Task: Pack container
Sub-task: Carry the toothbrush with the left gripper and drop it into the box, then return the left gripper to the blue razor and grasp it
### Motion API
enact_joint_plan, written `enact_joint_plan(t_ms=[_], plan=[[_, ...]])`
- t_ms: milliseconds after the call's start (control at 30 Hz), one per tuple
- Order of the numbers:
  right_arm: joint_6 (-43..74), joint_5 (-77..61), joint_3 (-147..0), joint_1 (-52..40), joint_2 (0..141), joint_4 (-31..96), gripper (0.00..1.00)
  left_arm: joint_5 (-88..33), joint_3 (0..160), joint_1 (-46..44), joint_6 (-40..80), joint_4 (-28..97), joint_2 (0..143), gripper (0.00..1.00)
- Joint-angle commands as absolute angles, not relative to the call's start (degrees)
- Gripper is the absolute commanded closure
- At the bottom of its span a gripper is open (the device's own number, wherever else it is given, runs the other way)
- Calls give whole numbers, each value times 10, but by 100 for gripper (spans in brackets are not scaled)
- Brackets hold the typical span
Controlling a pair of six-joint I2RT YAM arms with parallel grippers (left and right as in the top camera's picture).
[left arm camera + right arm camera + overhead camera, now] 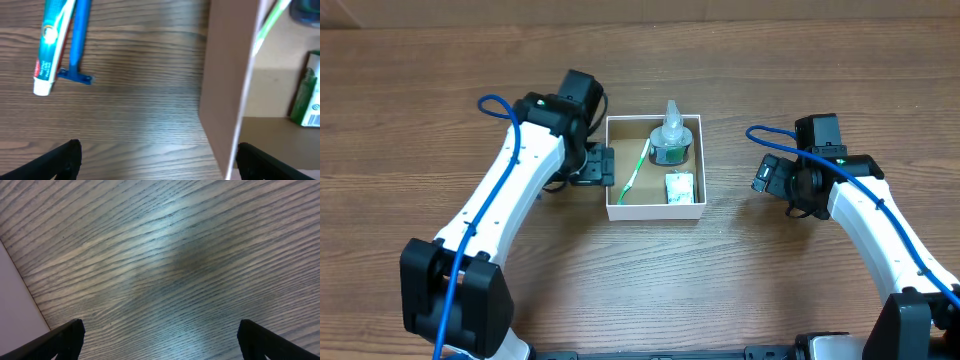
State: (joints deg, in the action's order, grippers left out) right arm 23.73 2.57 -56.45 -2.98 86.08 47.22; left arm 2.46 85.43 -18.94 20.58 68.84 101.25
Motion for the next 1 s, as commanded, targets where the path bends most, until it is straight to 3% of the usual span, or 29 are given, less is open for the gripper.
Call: enact_joint_plan(t_ms=[0, 467, 967], plan=[[236, 31, -563, -27, 855, 470, 0, 34, 864, -159, 178, 688, 999, 0], [236, 31, -563, -27, 855, 470, 0, 71, 852, -133, 152, 645, 1000, 0], [236, 31, -563, -27, 855, 470, 0, 10, 653, -55, 91, 418, 1000, 0]])
